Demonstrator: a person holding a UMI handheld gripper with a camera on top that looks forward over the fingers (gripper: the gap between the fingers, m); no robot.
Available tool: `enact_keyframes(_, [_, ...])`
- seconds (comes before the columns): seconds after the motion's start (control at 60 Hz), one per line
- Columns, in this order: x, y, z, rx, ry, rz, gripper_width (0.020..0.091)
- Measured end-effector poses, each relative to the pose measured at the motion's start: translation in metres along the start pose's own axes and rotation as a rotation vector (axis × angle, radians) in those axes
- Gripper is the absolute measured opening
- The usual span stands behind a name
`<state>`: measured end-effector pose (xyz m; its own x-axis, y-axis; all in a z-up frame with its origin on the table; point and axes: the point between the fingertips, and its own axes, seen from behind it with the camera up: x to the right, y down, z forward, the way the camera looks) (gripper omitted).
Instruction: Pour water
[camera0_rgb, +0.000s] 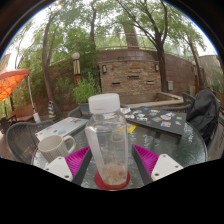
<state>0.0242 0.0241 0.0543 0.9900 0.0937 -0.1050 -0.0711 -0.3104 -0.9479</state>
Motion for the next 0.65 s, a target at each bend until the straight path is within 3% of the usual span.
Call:
enact_keyframes(0.05, [0.001,0.001,-0.004,-0.009,0.009,0.003,0.082])
enact_keyframes(0.283, [-0.002,-0.012,-0.061,-0.005,0.065,-0.006,0.083])
enact_keyframes(0.55, [-0.056,-0.069,-0.199,-0.008,0.131,-0.122,0.0828])
enact_keyframes(0.65, [-0.082,-0.075,-0.257,-0.056,0.155,-0.191,0.0824])
